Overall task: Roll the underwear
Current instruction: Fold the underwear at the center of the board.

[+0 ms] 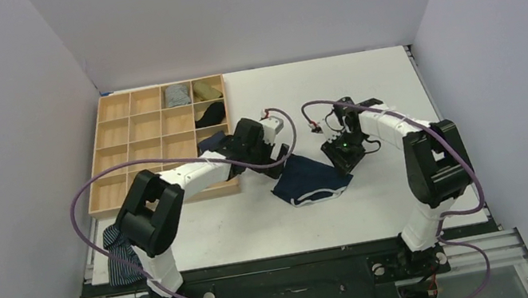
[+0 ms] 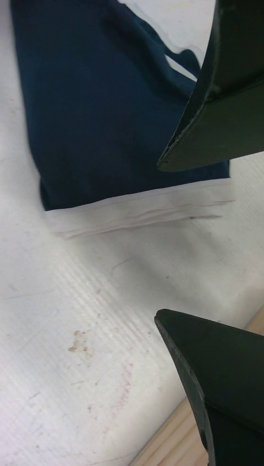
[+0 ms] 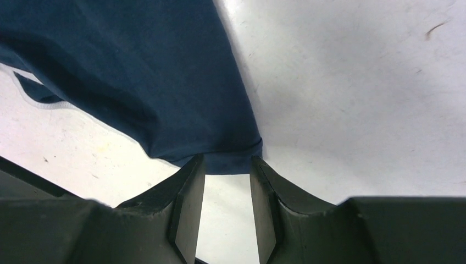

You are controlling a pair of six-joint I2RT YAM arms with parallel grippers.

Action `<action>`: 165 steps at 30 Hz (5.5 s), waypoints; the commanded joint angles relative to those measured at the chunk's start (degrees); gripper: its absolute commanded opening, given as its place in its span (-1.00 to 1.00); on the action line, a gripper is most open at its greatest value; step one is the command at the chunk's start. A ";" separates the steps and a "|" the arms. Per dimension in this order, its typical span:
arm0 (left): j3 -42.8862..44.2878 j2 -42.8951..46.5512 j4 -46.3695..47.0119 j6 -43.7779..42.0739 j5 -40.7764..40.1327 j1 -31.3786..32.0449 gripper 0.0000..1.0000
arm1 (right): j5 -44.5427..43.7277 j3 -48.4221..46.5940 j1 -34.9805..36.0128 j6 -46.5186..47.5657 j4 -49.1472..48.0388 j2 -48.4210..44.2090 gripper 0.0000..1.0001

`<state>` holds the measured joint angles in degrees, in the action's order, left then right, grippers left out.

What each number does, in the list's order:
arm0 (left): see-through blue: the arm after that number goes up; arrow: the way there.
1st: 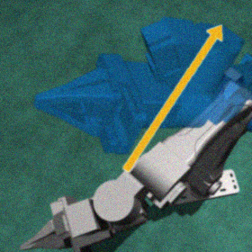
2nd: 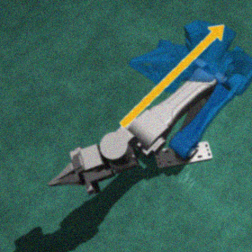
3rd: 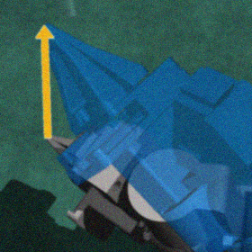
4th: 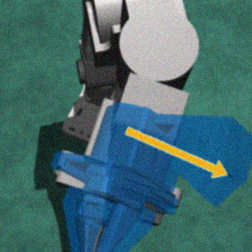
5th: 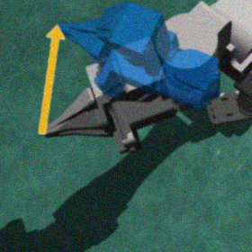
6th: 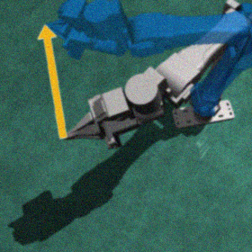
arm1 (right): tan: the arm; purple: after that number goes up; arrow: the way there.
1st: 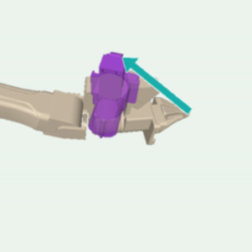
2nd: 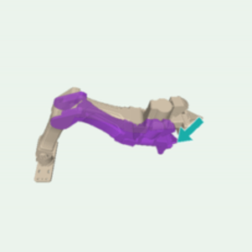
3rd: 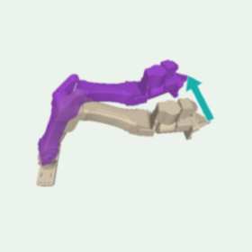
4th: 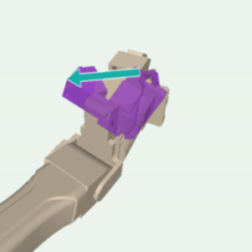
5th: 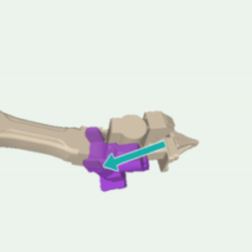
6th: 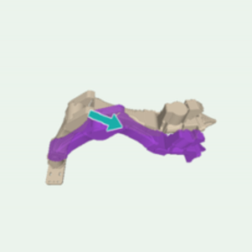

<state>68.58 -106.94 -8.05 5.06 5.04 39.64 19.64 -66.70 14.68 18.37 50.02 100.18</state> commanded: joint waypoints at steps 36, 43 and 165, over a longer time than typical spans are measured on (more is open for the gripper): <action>-2.10 6.41 -0.39 -10.79 -6.98 8.69 0.93 | -14.10 -18.44 4.31 9.35 0.97 8.50 -0.27; -2.78 12.90 -5.47 -25.55 7.84 8.85 0.93 | -10.80 -16.00 1.67 7.45 2.16 1.94 -0.26; -15.97 25.51 -7.44 -38.83 31.88 -2.49 0.93 | 38.17 -35.54 14.53 28.47 39.71 26.46 -1.00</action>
<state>53.76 -79.50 -27.73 -33.82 39.13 34.44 54.96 -100.71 29.65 45.63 88.33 127.42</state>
